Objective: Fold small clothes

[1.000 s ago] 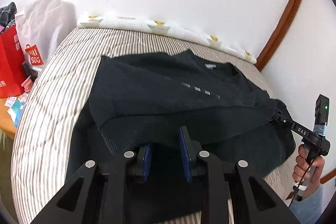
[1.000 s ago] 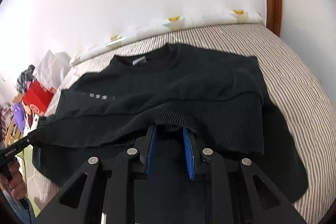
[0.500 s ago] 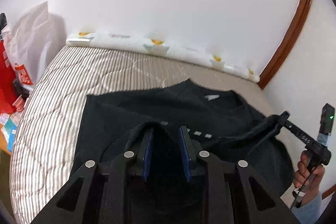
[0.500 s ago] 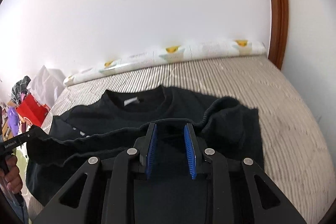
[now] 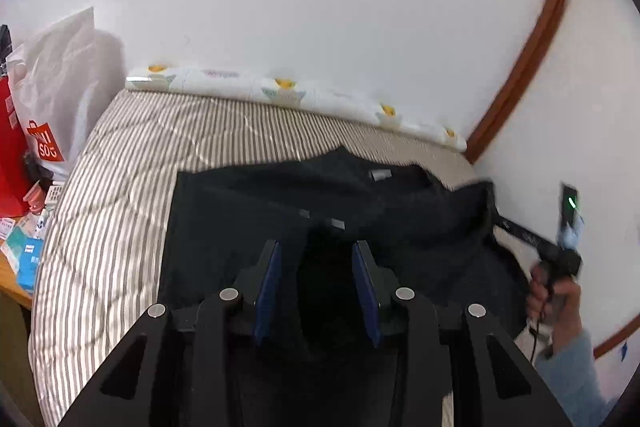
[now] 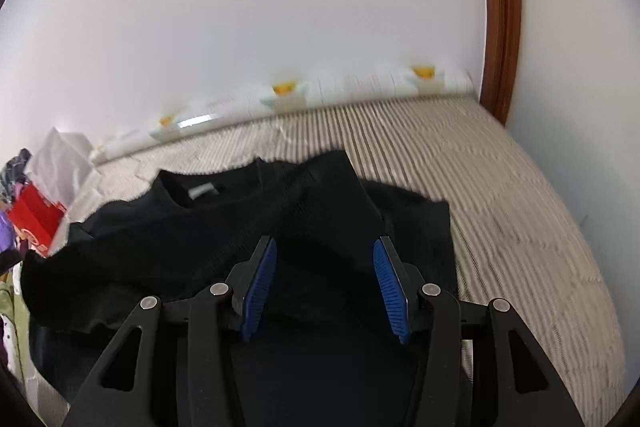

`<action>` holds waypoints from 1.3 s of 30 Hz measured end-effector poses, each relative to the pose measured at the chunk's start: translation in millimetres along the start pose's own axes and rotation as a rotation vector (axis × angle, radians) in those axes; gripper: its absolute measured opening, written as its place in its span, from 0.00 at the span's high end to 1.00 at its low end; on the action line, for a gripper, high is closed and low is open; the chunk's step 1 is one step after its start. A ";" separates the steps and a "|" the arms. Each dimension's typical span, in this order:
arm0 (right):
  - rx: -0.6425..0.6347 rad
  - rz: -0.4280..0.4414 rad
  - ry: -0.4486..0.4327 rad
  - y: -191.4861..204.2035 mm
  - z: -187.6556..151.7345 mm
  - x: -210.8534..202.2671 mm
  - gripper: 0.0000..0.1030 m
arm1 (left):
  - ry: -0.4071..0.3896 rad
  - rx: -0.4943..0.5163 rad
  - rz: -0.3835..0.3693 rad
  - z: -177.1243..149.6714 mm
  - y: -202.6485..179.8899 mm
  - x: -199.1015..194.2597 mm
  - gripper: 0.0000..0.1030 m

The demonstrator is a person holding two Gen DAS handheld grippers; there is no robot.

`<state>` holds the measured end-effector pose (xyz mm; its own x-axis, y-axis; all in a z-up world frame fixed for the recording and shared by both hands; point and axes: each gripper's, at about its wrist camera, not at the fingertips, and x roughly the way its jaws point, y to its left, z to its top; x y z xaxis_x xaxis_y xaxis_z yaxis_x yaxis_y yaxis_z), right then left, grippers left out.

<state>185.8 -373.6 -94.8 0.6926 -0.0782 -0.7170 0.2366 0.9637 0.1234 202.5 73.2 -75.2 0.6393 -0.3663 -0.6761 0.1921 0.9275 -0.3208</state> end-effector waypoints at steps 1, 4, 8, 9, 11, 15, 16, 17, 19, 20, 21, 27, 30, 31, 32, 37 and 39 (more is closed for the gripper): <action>0.011 -0.010 0.022 -1.7 -1.1 6.5 0.51 | 0.015 0.011 0.004 -6.0 -1.4 -1.3 0.67; 0.051 0.000 0.040 -6.3 -3.8 11.5 0.51 | 0.031 0.030 0.004 -20.3 -1.3 -5.3 0.67; 0.000 -0.013 0.013 -1.8 -4.8 2.0 0.51 | 0.056 0.052 -0.030 -33.5 1.1 -9.0 0.67; -0.016 -0.025 0.015 -1.5 -4.0 1.9 0.51 | 0.062 0.067 -0.031 -36.3 0.9 -8.9 0.67; -0.046 -0.049 0.020 -1.6 -2.7 2.2 0.51 | 0.072 0.092 -0.008 -40.4 0.8 -6.9 0.67; -0.043 -0.066 0.047 -10.9 1.8 10.4 0.49 | 0.067 0.099 0.091 -34.2 8.6 6.2 0.65; -0.039 -0.070 0.057 -13.7 2.9 14.2 0.48 | 0.068 0.096 0.116 -30.5 11.6 10.8 0.59; -0.039 -0.076 0.065 -15.3 3.9 17.8 0.48 | 0.071 0.093 0.144 -25.3 16.1 18.3 0.57; -0.044 -0.090 0.087 -17.5 5.4 26.8 0.48 | 0.082 0.088 0.171 -16.1 22.2 31.6 0.56; -0.049 -0.096 0.100 -18.5 6.4 32.0 0.48 | 0.084 0.086 0.181 -11.9 25.3 37.4 0.56; -0.053 -0.100 0.106 -18.1 6.9 35.5 0.48 | 0.081 0.083 0.188 -6.8 28.8 43.3 0.56; -0.066 -0.090 0.121 -14.5 13.8 52.8 0.47 | 0.097 0.008 0.277 20.9 59.1 77.3 0.56; -0.067 -0.063 0.128 -11.3 20.2 62.8 0.45 | 0.128 -0.008 0.257 26.2 68.7 91.5 0.56; -0.062 -0.054 0.131 -12.2 23.0 66.6 0.44 | 0.138 -0.011 0.254 27.2 71.0 95.2 0.56; -0.058 -0.051 0.133 -13.1 25.2 69.5 0.44 | 0.146 -0.015 0.250 27.8 72.8 98.1 0.56; -0.052 -0.029 0.155 -15.0 31.9 85.9 0.48 | 0.138 -0.050 0.226 25.8 78.6 100.1 0.69; -0.053 -0.003 0.153 -14.3 31.7 87.4 0.65 | 0.126 -0.057 0.221 25.0 78.4 95.9 0.74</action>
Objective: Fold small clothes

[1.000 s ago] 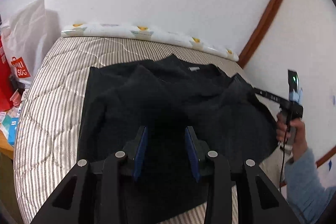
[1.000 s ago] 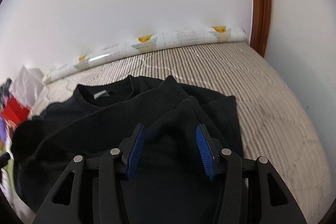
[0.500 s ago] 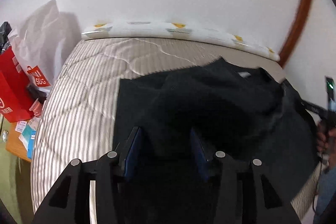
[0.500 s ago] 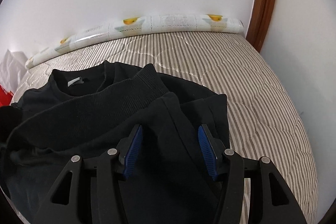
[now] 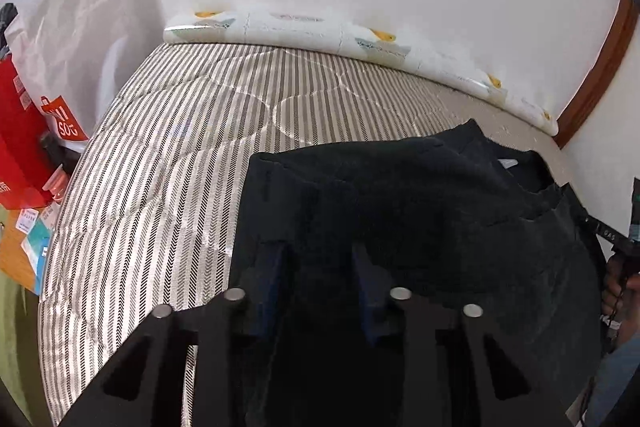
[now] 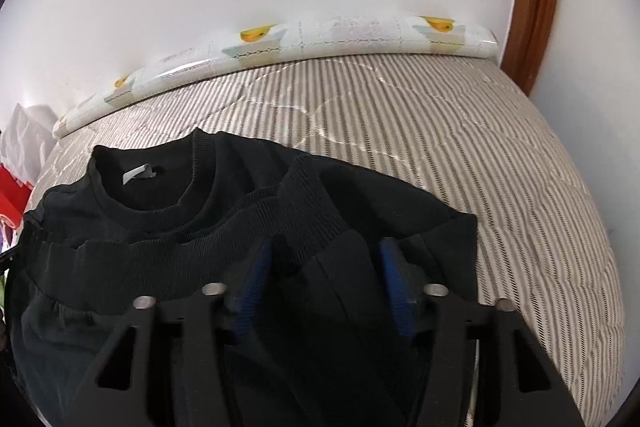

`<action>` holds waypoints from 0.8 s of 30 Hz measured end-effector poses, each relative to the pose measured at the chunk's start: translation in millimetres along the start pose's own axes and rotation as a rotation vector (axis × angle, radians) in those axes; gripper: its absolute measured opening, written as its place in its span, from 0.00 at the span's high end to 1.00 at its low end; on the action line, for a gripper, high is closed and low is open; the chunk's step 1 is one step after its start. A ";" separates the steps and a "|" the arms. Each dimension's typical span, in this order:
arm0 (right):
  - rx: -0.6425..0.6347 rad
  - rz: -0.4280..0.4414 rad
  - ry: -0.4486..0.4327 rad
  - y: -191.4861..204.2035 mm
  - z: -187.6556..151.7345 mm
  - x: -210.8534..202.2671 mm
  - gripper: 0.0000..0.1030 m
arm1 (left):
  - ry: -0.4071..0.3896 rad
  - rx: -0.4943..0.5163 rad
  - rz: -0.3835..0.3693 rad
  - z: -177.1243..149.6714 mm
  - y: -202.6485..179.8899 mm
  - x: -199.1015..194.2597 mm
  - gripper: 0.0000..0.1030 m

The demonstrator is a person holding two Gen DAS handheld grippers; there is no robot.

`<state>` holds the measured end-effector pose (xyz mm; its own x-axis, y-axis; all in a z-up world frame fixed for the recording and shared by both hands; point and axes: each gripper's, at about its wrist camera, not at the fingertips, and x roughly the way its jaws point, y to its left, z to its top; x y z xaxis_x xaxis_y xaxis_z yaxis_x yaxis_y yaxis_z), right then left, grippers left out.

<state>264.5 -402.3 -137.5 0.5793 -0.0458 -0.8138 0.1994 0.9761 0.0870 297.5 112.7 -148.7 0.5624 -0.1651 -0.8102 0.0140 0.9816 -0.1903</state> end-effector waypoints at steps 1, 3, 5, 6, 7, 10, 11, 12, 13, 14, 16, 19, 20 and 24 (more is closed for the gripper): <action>-0.005 -0.002 -0.007 0.9 -0.3 -1.4 0.69 | -0.004 -0.003 0.002 -0.4 -0.3 -2.0 0.82; -0.018 -0.010 -0.033 1.6 -0.1 -6.6 0.82 | -0.031 -0.004 0.011 0.1 -2.1 -7.8 0.88; -0.020 0.009 -0.057 0.0 0.6 -14.1 0.88 | -0.059 -0.013 0.014 2.5 -4.3 -14.3 0.90; -0.019 0.016 -0.075 -1.6 1.5 -18.9 0.89 | -0.079 -0.025 0.008 5.2 -5.8 -19.6 0.90; -0.014 0.033 -0.107 -4.2 2.3 -27.7 0.90 | -0.096 -0.035 0.000 7.4 -6.3 -23.6 0.90; 0.022 0.064 -0.196 -15.0 6.0 -54.7 0.90 | -0.148 -0.047 -0.026 17.5 -11.5 -34.4 0.90; 0.051 0.086 -0.228 -22.8 7.2 -64.9 0.90 | -0.153 -0.038 -0.024 20.4 -15.0 -34.1 0.90; 0.068 0.090 -0.243 -26.5 7.1 -68.7 0.90 | -0.156 -0.026 -0.021 22.4 -18.5 -32.1 0.90; 0.079 0.082 -0.250 -30.1 7.1 -69.6 0.90 | -0.161 -0.013 -0.014 24.3 -22.8 -27.3 0.90; 0.075 0.068 -0.244 -30.2 7.7 -66.5 0.90 | -0.152 -0.001 -0.002 25.7 -26.7 -19.6 0.90; 0.066 0.025 -0.196 -27.9 7.3 -48.1 0.90 | -0.115 0.003 0.018 25.7 -30.4 -5.3 0.90; 0.075 -0.024 -0.101 -25.8 1.9 -14.2 0.89 | -0.063 -0.018 0.044 22.8 -31.5 14.8 0.90; 0.080 -0.023 -0.082 -26.2 0.0 -8.3 0.88 | -0.050 -0.028 0.047 21.8 -30.2 18.6 0.90; 0.107 -0.022 -0.076 -30.9 -0.7 -15.3 0.76 | 0.010 -0.045 0.049 16.7 -24.6 22.5 0.84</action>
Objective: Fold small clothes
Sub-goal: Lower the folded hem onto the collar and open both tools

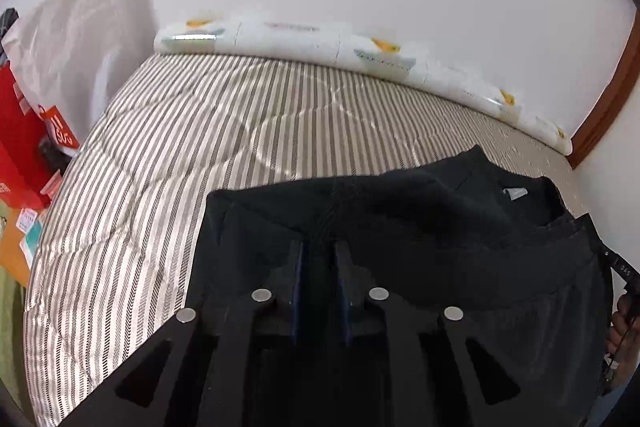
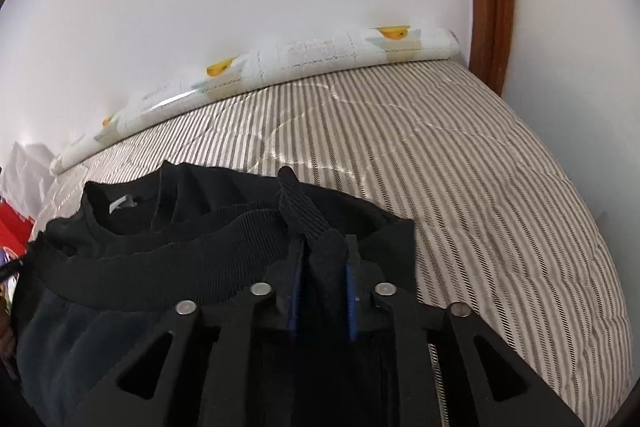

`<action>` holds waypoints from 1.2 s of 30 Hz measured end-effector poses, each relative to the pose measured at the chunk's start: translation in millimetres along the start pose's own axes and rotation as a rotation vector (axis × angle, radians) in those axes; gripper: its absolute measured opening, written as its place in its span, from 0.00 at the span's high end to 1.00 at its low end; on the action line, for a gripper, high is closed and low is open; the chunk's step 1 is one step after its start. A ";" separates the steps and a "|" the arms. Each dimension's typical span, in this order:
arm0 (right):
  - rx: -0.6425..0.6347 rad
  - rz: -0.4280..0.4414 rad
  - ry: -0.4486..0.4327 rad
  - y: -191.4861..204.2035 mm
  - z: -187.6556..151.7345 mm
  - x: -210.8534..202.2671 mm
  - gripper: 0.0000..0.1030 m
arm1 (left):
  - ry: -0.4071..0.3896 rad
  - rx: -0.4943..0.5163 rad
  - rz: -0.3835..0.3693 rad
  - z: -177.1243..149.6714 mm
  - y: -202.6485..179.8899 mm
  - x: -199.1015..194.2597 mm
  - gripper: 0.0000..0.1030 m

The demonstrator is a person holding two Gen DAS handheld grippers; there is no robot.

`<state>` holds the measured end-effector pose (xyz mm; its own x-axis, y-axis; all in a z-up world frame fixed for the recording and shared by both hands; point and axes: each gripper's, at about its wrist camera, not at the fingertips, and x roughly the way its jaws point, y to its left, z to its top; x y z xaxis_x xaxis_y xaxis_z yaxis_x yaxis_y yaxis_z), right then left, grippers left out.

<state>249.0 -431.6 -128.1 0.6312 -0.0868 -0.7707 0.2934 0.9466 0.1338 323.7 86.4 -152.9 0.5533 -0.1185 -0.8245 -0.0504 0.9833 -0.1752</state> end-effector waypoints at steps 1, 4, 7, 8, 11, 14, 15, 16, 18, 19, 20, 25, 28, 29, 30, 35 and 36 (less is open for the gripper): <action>-0.005 -0.013 0.001 0.4 -1.7 -5.1 0.71 | 0.007 -0.001 -0.008 -0.9 0.9 -1.2 0.82; -0.053 -0.048 0.000 0.1 -11.4 -16.5 0.66 | 0.029 0.002 -0.014 -8.4 1.7 -5.5 0.76; -0.082 -0.103 0.041 -3.7 -28.1 -23.3 0.66 | 0.058 0.029 0.007 -20.2 -0.1 -10.8 0.74; -0.082 -0.113 0.055 -6.1 -32.9 -26.1 0.66 | 0.063 0.040 0.014 -26.8 -0.4 -14.9 0.74; -0.085 -0.145 0.063 -10.2 -46.2 -39.8 0.65 | 0.056 0.061 0.044 -41.4 0.1 -28.9 0.74; -0.087 -0.175 0.062 -8.9 -58.4 -56.1 0.65 | 0.035 0.055 0.059 -58.9 4.5 -49.7 0.71; -0.085 -0.175 0.059 -7.6 -61.6 -61.2 0.65 | 0.030 0.051 0.066 -63.3 5.8 -55.5 0.70; -0.084 -0.172 0.056 -5.0 -65.5 -68.2 0.64 | 0.021 0.050 0.068 -69.2 7.0 -63.1 0.70; -0.083 -0.163 0.047 0.7 -72.4 -80.4 0.64 | 0.021 0.056 0.068 -82.2 9.9 -76.8 0.70; -0.086 -0.157 0.041 5.1 -75.8 -86.6 0.64 | 0.027 0.058 0.071 -86.9 11.2 -80.2 0.70; -0.088 -0.150 0.034 10.4 -79.6 -93.3 0.63 | 0.035 0.060 0.074 -94.8 13.7 -85.3 0.70; -0.105 -0.089 0.015 49.6 -93.0 -110.5 0.58 | 0.034 0.027 0.051 -126.9 31.9 -105.6 0.70; -0.162 -0.051 0.000 88.2 -107.4 -114.5 0.51 | 0.016 0.016 0.048 -146.7 43.1 -122.7 0.70; -0.190 -0.032 -0.003 106.6 -113.9 -113.0 0.50 | 0.017 0.013 0.043 -154.1 47.8 -129.8 0.70; -0.202 -0.018 -0.002 117.5 -116.5 -110.3 0.49 | 0.020 0.006 0.037 -159.4 52.2 -134.1 0.70; -0.289 0.105 0.041 199.7 -145.7 -97.6 0.48 | 0.062 -0.028 0.029 -186.0 74.6 -147.3 0.70; -0.321 0.127 0.048 219.1 -152.9 -96.6 0.46 | 0.066 -0.032 0.031 -191.3 77.2 -149.0 0.68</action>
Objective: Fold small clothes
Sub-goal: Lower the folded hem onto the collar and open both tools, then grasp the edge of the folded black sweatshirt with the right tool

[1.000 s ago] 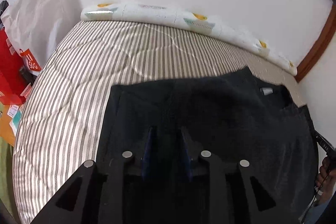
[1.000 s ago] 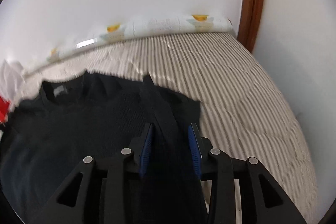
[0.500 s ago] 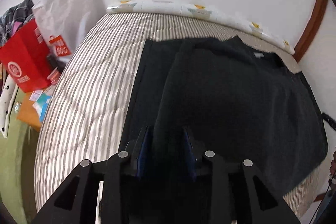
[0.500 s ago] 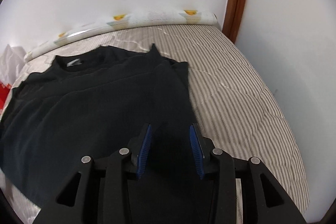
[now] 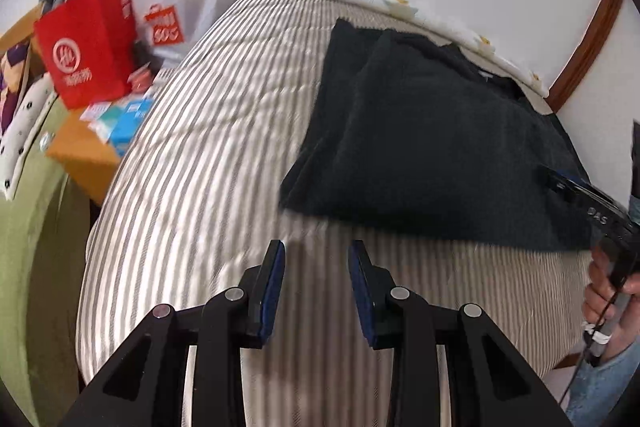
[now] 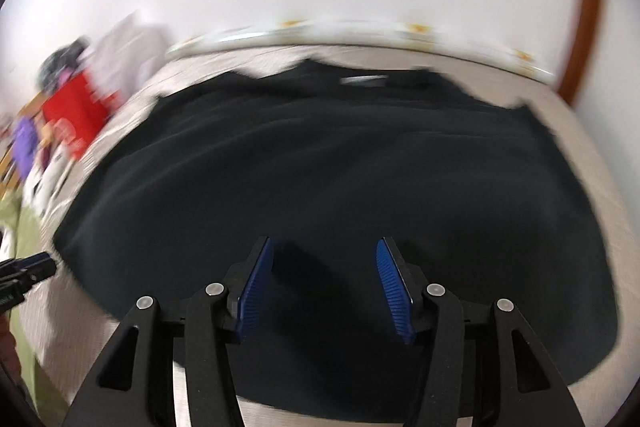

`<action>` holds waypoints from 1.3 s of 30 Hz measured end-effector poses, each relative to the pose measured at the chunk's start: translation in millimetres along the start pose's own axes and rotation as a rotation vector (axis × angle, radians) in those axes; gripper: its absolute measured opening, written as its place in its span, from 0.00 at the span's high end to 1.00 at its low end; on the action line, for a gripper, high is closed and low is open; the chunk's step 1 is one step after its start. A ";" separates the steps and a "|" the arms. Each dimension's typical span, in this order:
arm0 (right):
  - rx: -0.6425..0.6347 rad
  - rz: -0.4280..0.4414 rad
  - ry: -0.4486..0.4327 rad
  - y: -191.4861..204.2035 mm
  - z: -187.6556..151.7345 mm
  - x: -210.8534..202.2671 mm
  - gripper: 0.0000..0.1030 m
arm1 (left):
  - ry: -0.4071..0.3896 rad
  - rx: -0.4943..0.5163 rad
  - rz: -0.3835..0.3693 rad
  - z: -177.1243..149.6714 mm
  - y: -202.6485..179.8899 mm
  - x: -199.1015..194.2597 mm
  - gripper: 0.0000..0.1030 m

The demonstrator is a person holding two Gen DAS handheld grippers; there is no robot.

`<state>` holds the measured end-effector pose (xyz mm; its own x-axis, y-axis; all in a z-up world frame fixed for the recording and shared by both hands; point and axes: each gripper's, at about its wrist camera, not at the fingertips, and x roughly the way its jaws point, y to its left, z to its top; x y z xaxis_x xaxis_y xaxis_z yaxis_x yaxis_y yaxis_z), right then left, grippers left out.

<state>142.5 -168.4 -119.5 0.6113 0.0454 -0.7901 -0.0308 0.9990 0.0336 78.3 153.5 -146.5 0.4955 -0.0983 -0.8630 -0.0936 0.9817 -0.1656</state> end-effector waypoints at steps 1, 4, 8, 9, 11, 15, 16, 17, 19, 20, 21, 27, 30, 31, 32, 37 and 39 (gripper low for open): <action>-0.042 0.020 0.008 22.9 -1.0 3.6 0.45 | 0.000 -0.004 0.002 -3.8 3.6 -2.0 0.67; -0.156 0.059 0.015 80.1 -9.2 5.7 0.45 | 0.001 -0.018 -0.007 -11.7 15.9 -6.0 0.60; -0.304 0.090 -0.005 141.8 -26.9 -1.2 0.44 | -0.002 -0.024 -0.050 -15.0 32.4 -8.7 0.52; -0.327 0.092 -0.008 153.3 -31.1 -2.9 0.44 | -0.002 -0.023 -0.057 -15.0 36.0 -9.0 0.51; -0.368 0.095 -0.005 172.3 -36.8 -2.2 0.43 | 0.000 -0.019 -0.076 -14.3 41.9 -9.0 0.51; -0.431 0.086 -0.006 204.1 -46.2 1.0 0.35 | 0.002 -0.003 -0.124 -12.2 50.1 -7.8 0.49; -0.448 0.072 -0.008 207.3 -46.8 1.8 0.35 | 0.000 0.005 -0.131 -11.3 51.1 -7.0 0.48; -0.466 0.056 -0.009 215.5 -47.8 5.2 0.35 | -0.001 0.010 -0.136 -10.5 51.5 -6.2 0.48; -0.470 0.053 -0.010 222.7 -46.3 11.0 0.35 | -0.006 0.016 -0.143 -8.6 52.7 -4.7 0.47; -0.465 0.055 -0.011 226.8 -44.5 15.3 0.34 | -0.008 0.017 -0.150 -7.6 53.4 -4.0 0.47; -0.464 0.054 -0.011 228.3 -40.3 20.5 0.34 | -0.009 0.019 -0.157 -6.9 54.2 -3.7 0.47; -0.416 0.047 -0.056 226.8 -24.4 29.7 0.82 | -0.025 0.027 -0.164 -4.3 51.8 -1.2 0.43; -0.329 0.130 -0.045 209.4 -9.5 24.6 0.86 | -0.032 0.049 -0.137 -2.4 42.2 1.6 0.43; -0.294 0.158 -0.052 202.7 -5.0 19.5 0.87 | -0.033 0.057 -0.133 -1.6 37.4 2.8 0.43; -0.249 0.185 -0.076 192.2 0.5 8.7 0.87 | -0.034 0.062 -0.132 -0.3 32.3 4.1 0.43; -0.104 0.230 -0.224 145.2 18.9 -41.5 0.87 | -0.029 0.093 -0.144 6.0 2.4 13.5 0.43; -0.032 0.217 -0.282 114.1 25.7 -61.7 0.87 | -0.033 0.120 -0.132 8.3 -13.3 18.2 0.43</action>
<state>121.6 -57.1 -51.3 0.7822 0.2599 -0.5662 -0.2058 0.9656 0.1590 95.7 140.0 -156.1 0.5245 -0.2244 -0.8213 0.0770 0.9732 -0.2167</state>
